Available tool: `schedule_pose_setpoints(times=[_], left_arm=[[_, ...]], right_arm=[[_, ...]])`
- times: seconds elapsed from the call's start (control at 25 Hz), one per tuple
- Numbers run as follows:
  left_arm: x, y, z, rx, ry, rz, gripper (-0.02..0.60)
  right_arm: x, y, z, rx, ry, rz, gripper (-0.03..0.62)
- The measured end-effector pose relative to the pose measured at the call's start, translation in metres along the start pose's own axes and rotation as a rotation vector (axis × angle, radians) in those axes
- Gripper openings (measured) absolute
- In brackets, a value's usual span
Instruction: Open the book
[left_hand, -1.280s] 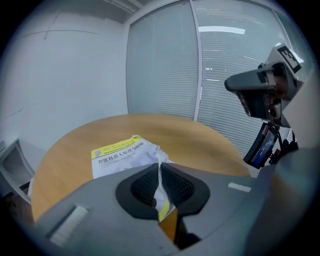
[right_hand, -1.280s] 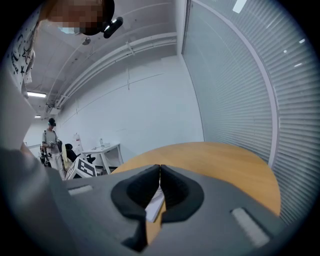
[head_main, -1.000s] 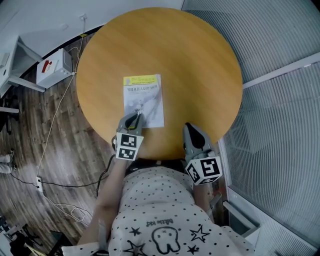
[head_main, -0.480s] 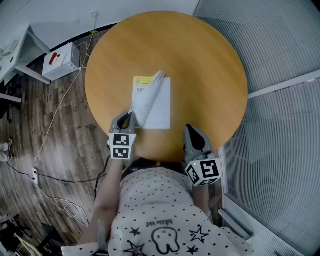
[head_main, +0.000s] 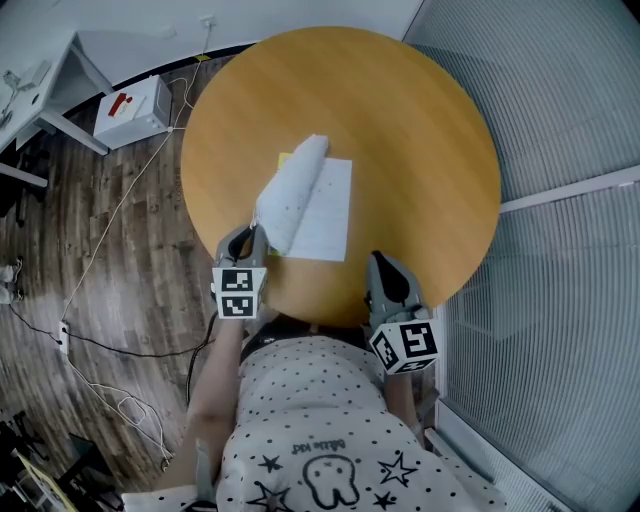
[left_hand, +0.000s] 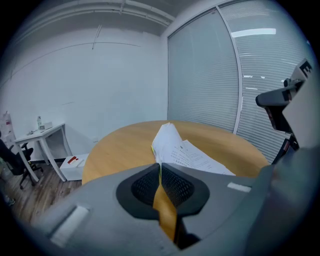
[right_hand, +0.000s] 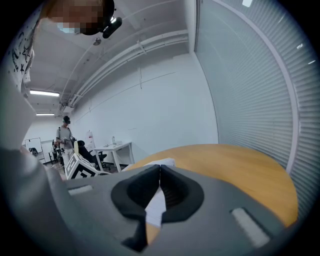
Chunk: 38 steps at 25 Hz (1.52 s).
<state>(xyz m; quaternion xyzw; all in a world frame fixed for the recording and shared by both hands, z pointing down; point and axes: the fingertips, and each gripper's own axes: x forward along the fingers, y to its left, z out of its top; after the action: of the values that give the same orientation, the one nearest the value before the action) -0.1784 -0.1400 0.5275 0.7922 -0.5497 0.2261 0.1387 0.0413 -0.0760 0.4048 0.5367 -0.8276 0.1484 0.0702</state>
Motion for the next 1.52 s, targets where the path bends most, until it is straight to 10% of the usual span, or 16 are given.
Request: schedule_pose_setpoints(times=[1.52], left_arm=[[-0.039, 0.076, -0.06, -0.175, 0.06, 0.198, 0.021]], right_arm=[[0.023, 0.037, -0.01, -0.022, 0.027, 0.095, 0.005]])
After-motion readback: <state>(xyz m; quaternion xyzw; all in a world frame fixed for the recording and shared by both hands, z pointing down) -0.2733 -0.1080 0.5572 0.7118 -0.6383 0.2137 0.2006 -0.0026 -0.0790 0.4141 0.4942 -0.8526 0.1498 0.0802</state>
